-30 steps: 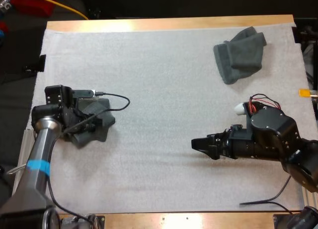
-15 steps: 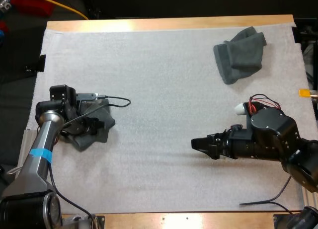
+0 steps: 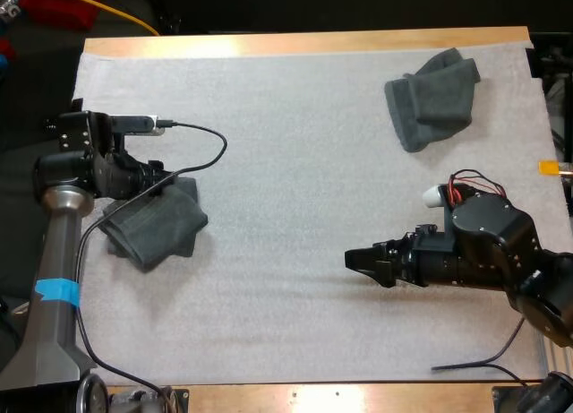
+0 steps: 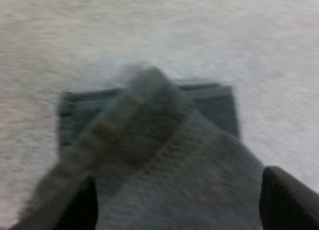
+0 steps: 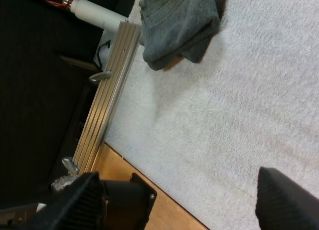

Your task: Pick towel from pile, fold and stack

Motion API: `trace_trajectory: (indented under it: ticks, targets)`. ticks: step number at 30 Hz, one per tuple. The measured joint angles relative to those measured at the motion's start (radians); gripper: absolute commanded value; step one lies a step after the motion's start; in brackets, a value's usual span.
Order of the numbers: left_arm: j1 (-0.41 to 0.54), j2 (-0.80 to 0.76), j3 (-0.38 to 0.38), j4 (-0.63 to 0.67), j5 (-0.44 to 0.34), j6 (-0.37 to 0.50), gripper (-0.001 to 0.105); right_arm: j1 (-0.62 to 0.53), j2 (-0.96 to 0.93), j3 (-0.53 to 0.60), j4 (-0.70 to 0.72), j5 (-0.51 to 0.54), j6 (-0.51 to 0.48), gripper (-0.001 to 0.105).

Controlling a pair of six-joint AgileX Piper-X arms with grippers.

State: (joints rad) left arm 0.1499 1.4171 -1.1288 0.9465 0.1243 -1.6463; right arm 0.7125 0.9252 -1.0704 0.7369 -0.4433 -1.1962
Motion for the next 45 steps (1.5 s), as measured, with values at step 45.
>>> trace_trajectory:
  ticks: [45]
  targets:
    - [-0.139, -0.484, 0.000, 0.152, 0.184, -0.061, 0.065, -0.651, 0.032, 0.000, 0.266, 0.189, -0.404, 0.063]
